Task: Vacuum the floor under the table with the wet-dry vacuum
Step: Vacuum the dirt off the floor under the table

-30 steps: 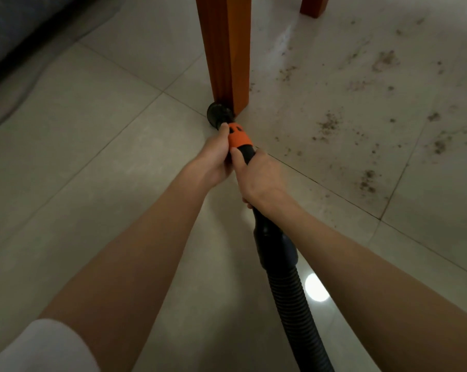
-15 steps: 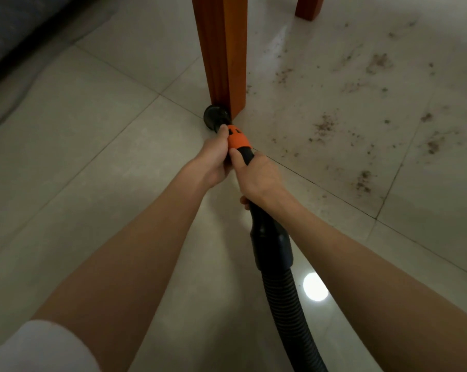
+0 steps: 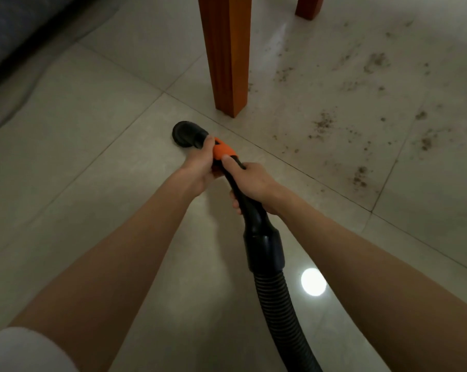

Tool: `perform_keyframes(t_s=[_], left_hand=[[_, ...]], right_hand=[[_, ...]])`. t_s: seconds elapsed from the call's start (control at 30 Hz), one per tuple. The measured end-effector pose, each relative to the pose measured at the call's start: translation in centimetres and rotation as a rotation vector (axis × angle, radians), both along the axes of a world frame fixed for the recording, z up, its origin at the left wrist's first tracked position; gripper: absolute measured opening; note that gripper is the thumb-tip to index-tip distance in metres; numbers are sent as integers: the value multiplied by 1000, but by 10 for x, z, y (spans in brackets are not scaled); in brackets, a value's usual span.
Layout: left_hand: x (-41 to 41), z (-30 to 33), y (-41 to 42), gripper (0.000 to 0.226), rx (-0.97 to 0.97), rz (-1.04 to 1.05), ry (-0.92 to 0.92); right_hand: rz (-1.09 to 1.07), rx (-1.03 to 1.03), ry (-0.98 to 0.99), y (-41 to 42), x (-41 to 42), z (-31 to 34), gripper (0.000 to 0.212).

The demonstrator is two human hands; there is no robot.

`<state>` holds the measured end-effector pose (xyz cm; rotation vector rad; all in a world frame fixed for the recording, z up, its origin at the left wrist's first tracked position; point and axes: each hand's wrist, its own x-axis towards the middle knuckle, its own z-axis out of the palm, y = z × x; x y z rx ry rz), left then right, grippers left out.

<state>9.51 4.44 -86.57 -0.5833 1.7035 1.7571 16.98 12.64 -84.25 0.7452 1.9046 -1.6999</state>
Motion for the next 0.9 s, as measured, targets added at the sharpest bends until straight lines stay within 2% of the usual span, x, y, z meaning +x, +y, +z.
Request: perform_keyframes(t_s=[0.13,0.27,0.43,0.6,0.77,0.9], left_hand=[[3,7,3,39,56,4,-35],[20,4,5,27,105,-13,-77],[57,-4,6,32,138,-16,-77],[98,-4,9,28,95,-1,-75],[140,-3,14,26,80,-13,-179],[168,-5,27,29,14,4,-142]], right_hand=[[18,29,-30,8,0,7,46],[17,2,-60,18,16,7,52],[34,21,-84,23,50,10,46],[52,63,-88,20,95,14,47],[48,115,-105,24,146,13,45],[6,117,-113,31,177,19,40]])
